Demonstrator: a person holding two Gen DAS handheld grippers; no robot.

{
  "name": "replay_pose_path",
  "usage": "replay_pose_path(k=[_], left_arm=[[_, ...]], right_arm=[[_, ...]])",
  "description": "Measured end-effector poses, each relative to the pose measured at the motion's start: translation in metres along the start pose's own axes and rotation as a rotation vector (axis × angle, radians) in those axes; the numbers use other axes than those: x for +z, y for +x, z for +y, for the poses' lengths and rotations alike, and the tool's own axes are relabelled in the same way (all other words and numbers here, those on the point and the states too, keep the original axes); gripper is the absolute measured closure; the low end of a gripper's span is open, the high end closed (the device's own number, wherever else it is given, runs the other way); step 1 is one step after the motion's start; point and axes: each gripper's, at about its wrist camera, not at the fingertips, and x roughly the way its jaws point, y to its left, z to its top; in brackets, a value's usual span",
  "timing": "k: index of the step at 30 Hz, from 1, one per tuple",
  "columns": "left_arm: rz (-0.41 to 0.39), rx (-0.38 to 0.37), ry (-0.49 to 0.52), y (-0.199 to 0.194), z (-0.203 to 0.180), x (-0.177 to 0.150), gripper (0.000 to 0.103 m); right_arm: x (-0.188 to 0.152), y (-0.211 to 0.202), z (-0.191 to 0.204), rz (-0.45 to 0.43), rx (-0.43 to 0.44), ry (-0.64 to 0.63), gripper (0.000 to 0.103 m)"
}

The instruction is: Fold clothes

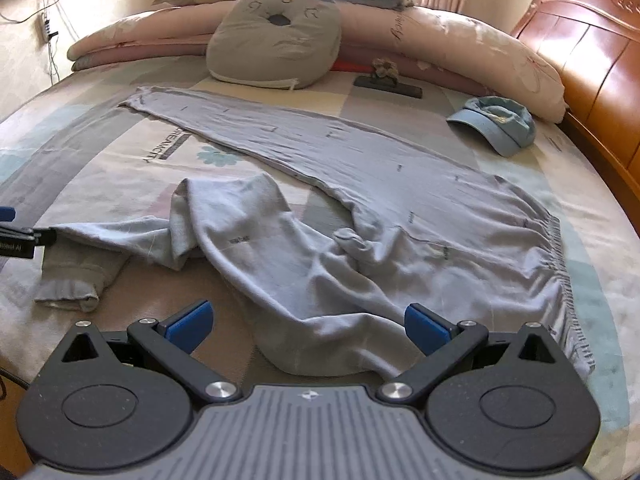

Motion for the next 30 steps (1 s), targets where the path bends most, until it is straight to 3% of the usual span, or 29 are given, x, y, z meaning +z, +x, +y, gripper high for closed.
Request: replay_pose_path(k=[6, 12, 16, 19, 23, 30], left_arm=[[-0.001, -0.104, 0.051, 0.014, -0.005, 0.000, 0.010], [-0.019, 0.016, -0.054, 0.026, 0.019, 0.008, 0.013], [-0.007, 0.141, -0.079, 0.034, 0.046, 0.013, 0.022], [0.007, 0.158, -0.135, 0.034, 0.071, 0.014, 0.022], [0.002, 0.033, -0.117, 0.021, 0.076, 0.011, 0.022], [0.003, -0.191, 0.049, 0.013, 0.027, 0.007, 0.021]], right_arm=[[0.003, 0.002, 0.012, 0.010, -0.013, -0.014, 0.000], [0.004, 0.001, 0.016, 0.011, -0.037, -0.020, 0.000], [0.004, 0.002, 0.014, 0.019, -0.054, -0.012, 0.000], [0.004, 0.004, 0.013, 0.026, -0.054, 0.001, 0.000], [0.004, 0.006, 0.016, 0.032, -0.050, -0.005, 0.000], [0.005, 0.008, 0.022, 0.036, -0.034, -0.019, 0.000]])
